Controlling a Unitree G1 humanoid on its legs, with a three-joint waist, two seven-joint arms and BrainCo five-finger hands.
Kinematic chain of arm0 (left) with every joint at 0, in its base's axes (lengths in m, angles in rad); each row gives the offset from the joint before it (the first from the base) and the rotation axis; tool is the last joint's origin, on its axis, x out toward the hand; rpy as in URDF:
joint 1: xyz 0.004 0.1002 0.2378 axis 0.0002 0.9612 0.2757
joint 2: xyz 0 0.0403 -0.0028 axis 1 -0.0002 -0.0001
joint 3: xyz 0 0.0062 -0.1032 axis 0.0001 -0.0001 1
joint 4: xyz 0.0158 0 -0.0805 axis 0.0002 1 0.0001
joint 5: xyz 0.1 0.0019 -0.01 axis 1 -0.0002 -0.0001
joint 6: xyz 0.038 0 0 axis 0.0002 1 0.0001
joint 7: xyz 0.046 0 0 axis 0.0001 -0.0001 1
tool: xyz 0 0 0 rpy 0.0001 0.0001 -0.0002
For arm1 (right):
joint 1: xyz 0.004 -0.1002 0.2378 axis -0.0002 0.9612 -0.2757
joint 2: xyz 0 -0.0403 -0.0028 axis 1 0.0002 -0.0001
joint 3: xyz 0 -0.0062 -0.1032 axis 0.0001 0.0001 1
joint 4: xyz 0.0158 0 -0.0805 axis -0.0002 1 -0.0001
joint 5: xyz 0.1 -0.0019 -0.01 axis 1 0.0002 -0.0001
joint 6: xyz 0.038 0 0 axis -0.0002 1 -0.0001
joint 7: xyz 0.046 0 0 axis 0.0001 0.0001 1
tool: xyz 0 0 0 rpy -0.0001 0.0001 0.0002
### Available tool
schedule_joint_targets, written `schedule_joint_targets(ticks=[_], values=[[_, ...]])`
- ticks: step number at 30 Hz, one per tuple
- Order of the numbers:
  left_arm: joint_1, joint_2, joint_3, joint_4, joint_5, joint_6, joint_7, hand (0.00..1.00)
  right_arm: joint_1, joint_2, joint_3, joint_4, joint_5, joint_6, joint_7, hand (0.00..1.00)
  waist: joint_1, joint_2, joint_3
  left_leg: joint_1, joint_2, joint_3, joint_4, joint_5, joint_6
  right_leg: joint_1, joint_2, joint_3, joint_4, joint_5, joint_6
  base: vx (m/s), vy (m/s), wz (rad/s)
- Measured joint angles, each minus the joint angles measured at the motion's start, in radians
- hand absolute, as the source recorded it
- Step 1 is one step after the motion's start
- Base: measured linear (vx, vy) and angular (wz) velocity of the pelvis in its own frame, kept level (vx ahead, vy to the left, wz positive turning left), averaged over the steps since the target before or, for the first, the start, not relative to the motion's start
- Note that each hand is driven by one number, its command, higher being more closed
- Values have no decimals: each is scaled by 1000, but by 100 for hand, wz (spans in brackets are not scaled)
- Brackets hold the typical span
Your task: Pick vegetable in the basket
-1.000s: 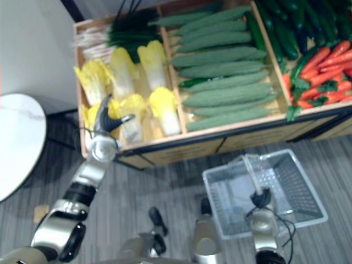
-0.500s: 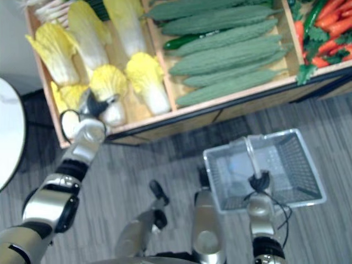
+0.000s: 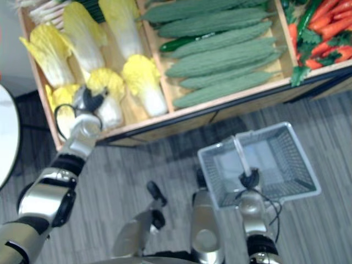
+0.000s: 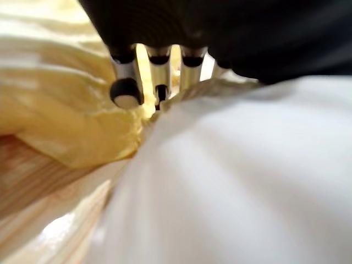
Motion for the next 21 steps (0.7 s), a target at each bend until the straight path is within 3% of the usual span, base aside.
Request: schedule_joint_targets(ticks=[9, 12, 18, 21], values=[[139, -44, -38, -230, 1, 0, -16, 100, 60, 28, 8, 36, -1, -4, 21, 100, 5, -23, -23, 90, 4, -53, 0, -5, -7, 149, 0, -49, -45, 0, 0, 78, -15, 20], [197, -55, -38, -327, 3, -1, -3, 100, 112, 70, -14, 37, -1, -8, 23, 100, 7, -54, -76, 116, 5, -56, -6, -11, -7, 194, 2, -56, -76, 0, 0, 22, 7, 4], [262, -93, -39, -394, 40, -2, 19, 100, 239, 99, -78, 38, 1, -7, 40, 100, 6, -67, -197, 158, 8, -57, -8, -36, -9, 260, 2, -58, -113, 2, 4, 16, 10, 1], [266, -121, -68, -430, 41, -8, 21, 100, 279, 111, -131, 35, 1, -6, 42, 100, 3, -76, -224, 173, 5, -63, -8, -37, -10, 278, 1, -63, -119, 3, 5, 12, 12, 5]])
